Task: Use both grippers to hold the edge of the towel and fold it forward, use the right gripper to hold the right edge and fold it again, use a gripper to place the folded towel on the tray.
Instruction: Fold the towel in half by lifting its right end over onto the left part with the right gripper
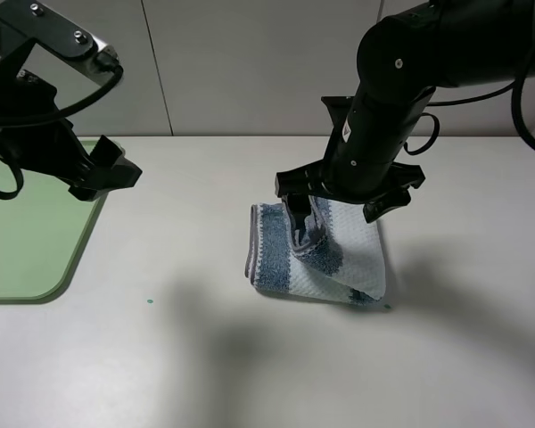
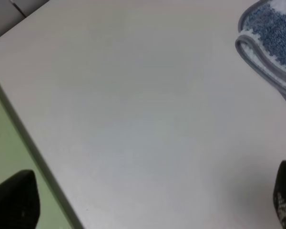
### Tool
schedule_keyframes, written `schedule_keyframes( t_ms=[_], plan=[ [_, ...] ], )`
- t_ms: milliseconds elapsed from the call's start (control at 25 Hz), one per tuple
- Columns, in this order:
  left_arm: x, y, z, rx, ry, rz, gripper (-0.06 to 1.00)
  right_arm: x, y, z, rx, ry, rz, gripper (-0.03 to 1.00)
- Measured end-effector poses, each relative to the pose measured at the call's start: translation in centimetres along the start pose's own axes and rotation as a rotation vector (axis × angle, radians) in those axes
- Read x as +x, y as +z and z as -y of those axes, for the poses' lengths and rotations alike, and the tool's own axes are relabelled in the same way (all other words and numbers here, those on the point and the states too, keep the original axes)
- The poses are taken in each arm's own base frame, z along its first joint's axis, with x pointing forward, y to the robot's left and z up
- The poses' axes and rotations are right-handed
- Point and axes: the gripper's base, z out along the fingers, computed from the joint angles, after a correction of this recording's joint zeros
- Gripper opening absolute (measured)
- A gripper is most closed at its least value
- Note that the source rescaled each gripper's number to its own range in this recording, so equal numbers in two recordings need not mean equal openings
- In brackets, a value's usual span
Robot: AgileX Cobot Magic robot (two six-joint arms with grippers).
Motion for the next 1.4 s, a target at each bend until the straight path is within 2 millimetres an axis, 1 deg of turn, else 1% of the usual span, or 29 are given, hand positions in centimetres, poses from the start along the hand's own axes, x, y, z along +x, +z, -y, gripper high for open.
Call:
schedule_keyframes(
  t_ms=[160,280,400,480,560,640,800,920,1000,1080,1280,1400],
  plan=[
    [0.0,0.0,0.0,0.000,0.000,0.000,0.98,-0.3,-0.5,-0.3,-0.021,0.013,0.007,0.97],
    [0.0,0.0,0.0,0.000,0.000,0.000,0.98,-1.0,-2.4,-0.8,-0.065,0.016,0.035,0.97],
    [0.0,0.0,0.0,0.000,0.000,0.000,0.98,-1.8,-4.8,-1.6,-0.135,0.007,0.075,0.97],
    [0.0,0.0,0.0,0.000,0.000,0.000,0.98,-2.1,-5.7,-2.1,-0.177,-0.009,0.087,0.97],
    [0.0,0.0,0.0,0.000,0.000,0.000,0.98,-2.3,-6.2,-2.3,-0.192,-0.028,0.084,0.97],
    [0.0,0.0,0.0,0.000,0.000,0.000,0.98,-2.0,-6.3,-2.1,-0.176,-0.041,0.056,0.97],
    [0.0,0.0,0.0,0.000,0.000,0.000,0.98,-1.3,-6.3,-1.3,-0.091,-0.097,-0.024,0.97],
    [0.0,0.0,0.0,0.000,0.000,0.000,0.98,-0.9,-6.9,-0.7,-0.036,-0.126,-0.044,0.99],
    [0.0,0.0,0.0,0.000,0.000,0.000,0.98,-0.5,-7.9,-0.2,-0.011,-0.150,-0.039,1.00],
    [0.0,0.0,0.0,0.000,0.000,0.001,0.98,-0.1,-9.3,0.4,0.006,-0.172,-0.026,1.00],
    [0.0,0.0,0.0,0.000,0.000,0.001,0.98,1.2,-12.8,1.3,-0.019,-0.177,0.061,1.00],
    [0.0,0.0,0.0,0.000,0.000,0.001,0.98,2.3,-14.9,1.9,-0.042,-0.175,0.116,1.00]
  ],
)
